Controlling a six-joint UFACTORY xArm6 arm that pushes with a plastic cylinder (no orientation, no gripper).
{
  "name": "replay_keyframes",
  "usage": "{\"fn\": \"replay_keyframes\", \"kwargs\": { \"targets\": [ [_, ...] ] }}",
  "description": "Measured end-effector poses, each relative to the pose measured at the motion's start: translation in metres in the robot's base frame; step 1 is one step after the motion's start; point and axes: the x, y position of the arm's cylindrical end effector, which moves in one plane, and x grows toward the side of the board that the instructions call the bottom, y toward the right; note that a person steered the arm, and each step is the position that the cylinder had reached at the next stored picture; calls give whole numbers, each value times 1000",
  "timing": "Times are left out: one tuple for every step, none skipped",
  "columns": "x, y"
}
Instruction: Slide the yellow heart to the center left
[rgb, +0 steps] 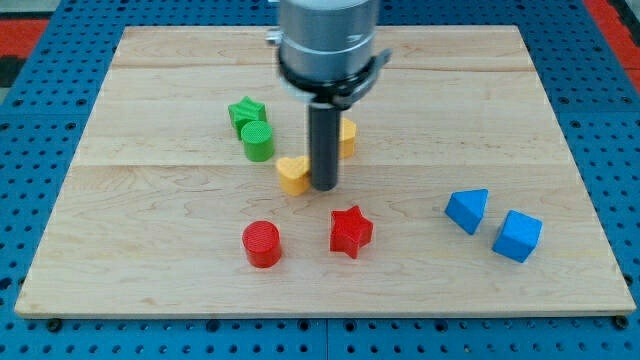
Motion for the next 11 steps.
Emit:
{"fn": "replay_keyframes", "kwargs": {
  "targets": [
    [6, -32],
    [2, -12],
    [2, -11],
    [-7, -20],
    [-18, -28],
    [-17, -84],
    [-17, -133],
    [-40, -137],
    [-46, -171],
    [-46, -216],
    [-34, -223]
  ]
}}
